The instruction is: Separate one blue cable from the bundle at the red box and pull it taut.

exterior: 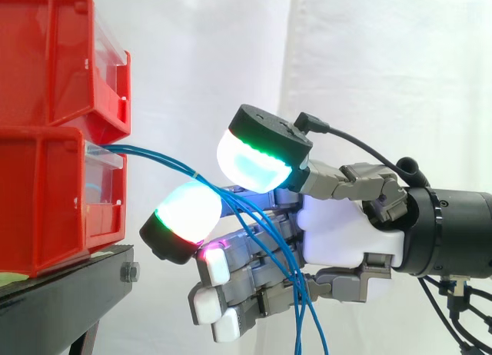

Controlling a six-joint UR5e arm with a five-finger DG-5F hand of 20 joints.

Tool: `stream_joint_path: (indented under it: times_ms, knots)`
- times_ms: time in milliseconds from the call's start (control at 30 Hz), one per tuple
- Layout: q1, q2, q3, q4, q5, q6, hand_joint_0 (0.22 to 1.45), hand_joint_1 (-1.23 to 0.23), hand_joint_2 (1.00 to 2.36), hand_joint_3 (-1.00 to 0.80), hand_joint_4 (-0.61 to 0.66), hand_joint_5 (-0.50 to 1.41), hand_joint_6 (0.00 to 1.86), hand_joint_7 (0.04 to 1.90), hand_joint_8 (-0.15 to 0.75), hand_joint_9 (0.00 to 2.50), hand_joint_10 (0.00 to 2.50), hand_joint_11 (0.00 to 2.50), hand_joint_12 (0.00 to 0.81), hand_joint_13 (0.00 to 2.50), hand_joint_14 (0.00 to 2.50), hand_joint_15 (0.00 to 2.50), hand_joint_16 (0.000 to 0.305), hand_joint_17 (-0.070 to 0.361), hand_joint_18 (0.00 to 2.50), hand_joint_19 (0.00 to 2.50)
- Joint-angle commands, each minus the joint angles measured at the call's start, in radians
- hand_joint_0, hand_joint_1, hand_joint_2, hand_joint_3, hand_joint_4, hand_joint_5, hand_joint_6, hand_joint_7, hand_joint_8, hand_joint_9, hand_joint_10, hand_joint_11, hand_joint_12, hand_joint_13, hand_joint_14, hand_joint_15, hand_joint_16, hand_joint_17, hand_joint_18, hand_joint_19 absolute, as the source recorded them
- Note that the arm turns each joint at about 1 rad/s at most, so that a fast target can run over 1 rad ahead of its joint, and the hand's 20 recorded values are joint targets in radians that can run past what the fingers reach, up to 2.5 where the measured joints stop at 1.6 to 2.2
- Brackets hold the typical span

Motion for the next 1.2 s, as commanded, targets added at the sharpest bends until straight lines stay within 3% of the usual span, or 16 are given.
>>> stream_joint_path:
  times_ms: [0, 233, 567, 900, 1167]
  knots:
    - [-0.002, 0.0, -0.001, 0.0, -0.002, -0.011, 0.59, -0.65, 1.01, -0.43, 0.14, -0.21, 0.78, 0.94, 0.291, 0.83, 0.02, 0.81, 0.372, 0.79, 0.02, 0.61, 0.049, 0.11, 0.58, 0.72]
    - [-0.003, 0.0, -0.001, 0.0, -0.002, -0.014, 0.58, -0.63, 1.0, -0.45, 0.14, -0.21, 0.78, 0.93, 0.294, 0.83, 0.02, 0.82, 0.373, 0.79, 0.02, 0.61, 0.05, 0.112, 0.59, 0.71]
    - [-0.022, -0.005, -0.002, -0.01, -0.015, -0.014, 0.57, -0.61, 1.0, -0.44, 0.14, -0.21, 0.78, 0.93, 0.296, 0.84, 0.02, 0.82, 0.373, 0.79, 0.02, 0.62, 0.05, 0.112, 0.59, 0.72]
    - [-0.02, -0.005, -0.002, -0.004, -0.015, -0.016, 0.58, -0.61, 1.01, -0.42, 0.14, -0.21, 0.78, 0.93, 0.297, 0.84, 0.02, 0.82, 0.373, 0.8, 0.02, 0.62, 0.049, 0.111, 0.59, 0.72]
    - [-0.003, -0.008, -0.001, 0.008, -0.008, -0.017, 0.59, -0.62, 1.01, -0.4, 0.14, -0.21, 0.8, 0.94, 0.296, 0.86, 0.02, 0.83, 0.371, 0.82, 0.02, 0.63, 0.05, 0.112, 0.6, 0.71]
